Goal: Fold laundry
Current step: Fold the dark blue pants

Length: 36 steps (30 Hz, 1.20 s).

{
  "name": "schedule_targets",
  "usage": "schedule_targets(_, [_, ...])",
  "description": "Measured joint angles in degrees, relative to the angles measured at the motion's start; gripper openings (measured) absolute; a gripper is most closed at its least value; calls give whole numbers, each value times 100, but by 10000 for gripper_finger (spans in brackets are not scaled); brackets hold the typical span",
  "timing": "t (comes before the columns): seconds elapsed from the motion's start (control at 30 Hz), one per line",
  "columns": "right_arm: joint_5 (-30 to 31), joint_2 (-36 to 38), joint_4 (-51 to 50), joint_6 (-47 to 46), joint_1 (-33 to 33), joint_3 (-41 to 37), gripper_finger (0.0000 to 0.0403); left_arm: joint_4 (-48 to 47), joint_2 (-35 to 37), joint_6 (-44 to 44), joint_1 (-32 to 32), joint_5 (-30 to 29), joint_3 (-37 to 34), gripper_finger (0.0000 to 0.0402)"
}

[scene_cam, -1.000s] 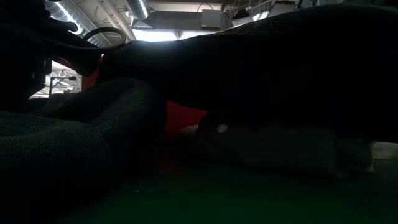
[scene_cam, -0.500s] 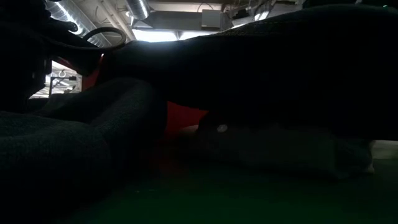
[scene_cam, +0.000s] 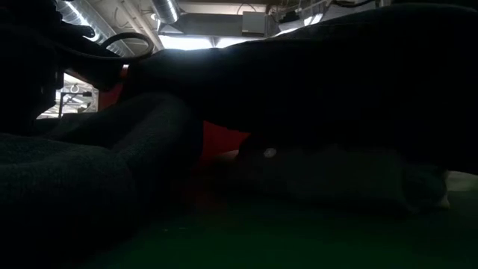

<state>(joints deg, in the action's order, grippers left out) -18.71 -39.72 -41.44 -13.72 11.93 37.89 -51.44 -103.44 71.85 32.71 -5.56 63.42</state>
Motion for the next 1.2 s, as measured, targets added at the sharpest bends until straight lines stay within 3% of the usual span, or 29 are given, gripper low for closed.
schedule_targets(0.17, [562, -78, -553, 76, -656, 0, 144, 4, 0, 0, 0, 2, 0, 33])
schedule_targets(0.37, [894, -361, -456, 64, -1783, -2, 144, 7, 0, 0, 0, 2, 0, 33])
schedule_targets(0.7, [2894, -1299, -453, -128, -3489, -2, 144, 9, 0, 2, 0, 4, 0, 33])
schedule_targets(1.03, [4503, -2705, -453, -404, -3983, -2, 144, 11, 0, 2, 0, 7, 0, 33])
schedule_targets(1.2, [4613, -3163, -488, -524, -3970, -2, 144, 13, 0, 13, 0, 7, 0, 33])
